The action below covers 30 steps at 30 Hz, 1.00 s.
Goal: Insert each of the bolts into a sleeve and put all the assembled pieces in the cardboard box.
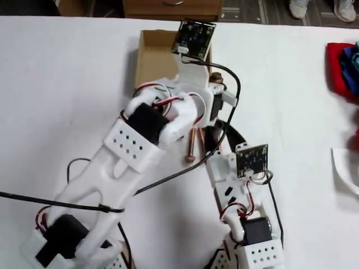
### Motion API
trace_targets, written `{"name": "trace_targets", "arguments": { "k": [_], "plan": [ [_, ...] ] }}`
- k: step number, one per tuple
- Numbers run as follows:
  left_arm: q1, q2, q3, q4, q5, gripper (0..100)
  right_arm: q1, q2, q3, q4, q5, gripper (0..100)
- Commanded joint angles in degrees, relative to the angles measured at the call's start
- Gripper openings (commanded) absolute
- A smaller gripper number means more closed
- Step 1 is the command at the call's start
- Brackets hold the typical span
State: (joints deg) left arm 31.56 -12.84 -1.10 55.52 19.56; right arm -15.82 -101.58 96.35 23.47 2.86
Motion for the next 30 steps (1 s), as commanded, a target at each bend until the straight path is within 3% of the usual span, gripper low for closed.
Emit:
{"name": "trace_targets", "arguments": {
  "k": [1, 13, 30],
  "plan": [
    [0.7, -0.79, -3.21, -1.58, -0.18, 3, -0.31, -1.36, 0.53, -0.75, -0.53, 2.1],
    [5.19, -0.35, -1.54, -3.6, -0.53, 3, -0.31, -1.27, 0.53, -0.75, -0.53, 2.1],
    [2.73, -0.97, 4.62, -7.47, -0.62, 3, -0.31, -1.27, 0.62, -0.66, -0.53, 2.1]
  ]
}}
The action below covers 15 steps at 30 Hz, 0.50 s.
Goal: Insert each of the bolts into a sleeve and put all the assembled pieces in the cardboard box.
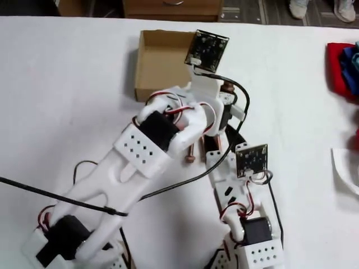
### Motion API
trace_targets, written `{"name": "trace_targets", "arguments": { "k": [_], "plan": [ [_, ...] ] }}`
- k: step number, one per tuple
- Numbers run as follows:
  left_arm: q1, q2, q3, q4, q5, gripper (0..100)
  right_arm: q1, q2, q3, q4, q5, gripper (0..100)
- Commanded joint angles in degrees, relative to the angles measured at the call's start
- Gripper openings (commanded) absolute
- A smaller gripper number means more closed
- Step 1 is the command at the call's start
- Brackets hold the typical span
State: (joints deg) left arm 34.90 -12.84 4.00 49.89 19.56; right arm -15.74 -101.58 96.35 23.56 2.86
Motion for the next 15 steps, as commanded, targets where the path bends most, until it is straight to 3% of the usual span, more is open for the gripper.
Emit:
{"name": "trace_targets", "arguments": {
  "k": [1, 15],
  "plan": [
    [-0.62, -0.97, -0.57, -2.37, -0.62, 3, -0.4, -1.19, 0.62, -0.75, -0.53, 2.1],
    [-0.62, -0.44, 0.57, -3.25, -6.24, 3, -0.4, -1.19, 0.62, -0.75, -0.53, 2.1]
  ]
}}
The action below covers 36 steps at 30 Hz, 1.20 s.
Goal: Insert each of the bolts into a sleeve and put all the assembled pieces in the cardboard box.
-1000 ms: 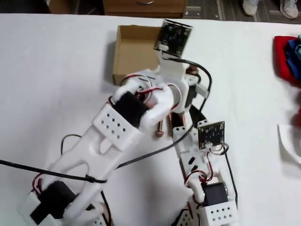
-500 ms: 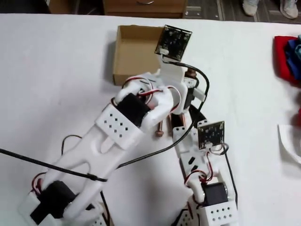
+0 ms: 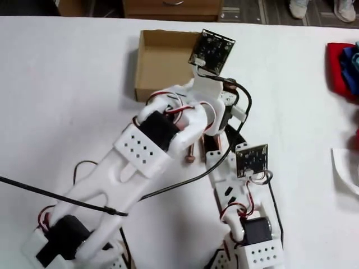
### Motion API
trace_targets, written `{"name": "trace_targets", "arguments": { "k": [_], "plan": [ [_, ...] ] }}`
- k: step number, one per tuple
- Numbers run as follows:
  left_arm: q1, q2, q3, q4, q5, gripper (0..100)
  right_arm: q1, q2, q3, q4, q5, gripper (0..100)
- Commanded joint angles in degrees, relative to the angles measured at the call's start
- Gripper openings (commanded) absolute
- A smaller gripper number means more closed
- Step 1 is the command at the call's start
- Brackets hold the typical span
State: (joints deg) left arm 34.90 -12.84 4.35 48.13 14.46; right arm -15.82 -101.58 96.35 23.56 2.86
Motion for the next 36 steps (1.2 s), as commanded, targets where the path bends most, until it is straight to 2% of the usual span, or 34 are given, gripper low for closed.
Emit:
{"name": "trace_targets", "arguments": {
  "k": [1, 14, 19, 22, 28, 36],
  "plan": [
    [-0.62, -0.44, 0.84, -1.58, -1.85, 3, -0.31, -1.19, 0.62, -0.75, -0.53, 2.1],
    [-0.18, -0.88, 9.36, -6.77, -3.6, 3, -0.31, -1.27, -0.53, 2.15, -0.7, 2.1],
    [-0.26, -0.97, 9.89, -6.68, -3.6, 3, 0.13, -1.27, -4.22, 7.6, -7.74, 2.1],
    [-0.18, -1.14, 9.45, -6.59, -3.6, 3, 0.13, -1.27, -4.48, 8.13, -7.82, 2.1],
    [-0.26, -6.07, 13.05, -6.33, -3.6, 3, 0.13, -1.27, -4.48, 8.13, -7.82, 2.1],
    [-0.18, -14.86, 25.27, -6.77, -3.6, 3, 0.13, -1.27, -4.57, 8.13, -7.82, 2.1]
  ]
}}
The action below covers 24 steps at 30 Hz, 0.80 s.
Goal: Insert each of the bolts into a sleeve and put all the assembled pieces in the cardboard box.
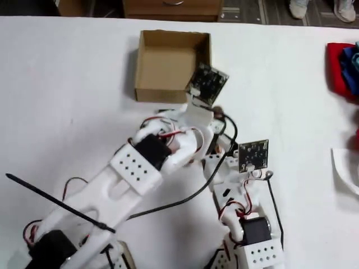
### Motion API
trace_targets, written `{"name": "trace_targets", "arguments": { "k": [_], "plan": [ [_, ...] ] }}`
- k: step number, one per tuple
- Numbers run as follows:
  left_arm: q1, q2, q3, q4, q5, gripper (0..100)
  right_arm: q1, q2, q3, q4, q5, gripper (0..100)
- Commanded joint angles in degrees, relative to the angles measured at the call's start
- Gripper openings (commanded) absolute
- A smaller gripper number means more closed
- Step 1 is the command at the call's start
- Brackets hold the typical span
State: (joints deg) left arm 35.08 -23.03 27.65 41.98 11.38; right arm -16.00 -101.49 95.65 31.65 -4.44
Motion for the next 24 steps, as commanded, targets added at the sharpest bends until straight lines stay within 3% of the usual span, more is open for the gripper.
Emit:
{"name": "trace_targets", "arguments": {
  "k": [1, 10, 16, 24],
  "plan": [
    [-0.35, -5.54, 2.86, -0.62, -0.53, 3, 0.31, -1.36, -3.87, 0.04, -0.53, 2.1],
    [-0.88, -7.38, 4.26, -0.26, -0.53, 5, 0.31, -1.36, -3.87, 0.22, -0.53, 2.1],
    [-0.88, -7.47, 4.09, 3.16, 0.0, 21, 0.31, -1.45, -3.87, 0.4, -0.53, 2.1],
    [-5.36, -8.26, 3.91, 3.87, -0.44, 17, 0.31, -1.45, -3.87, 0.48, -0.53, 2.1]
  ]
}}
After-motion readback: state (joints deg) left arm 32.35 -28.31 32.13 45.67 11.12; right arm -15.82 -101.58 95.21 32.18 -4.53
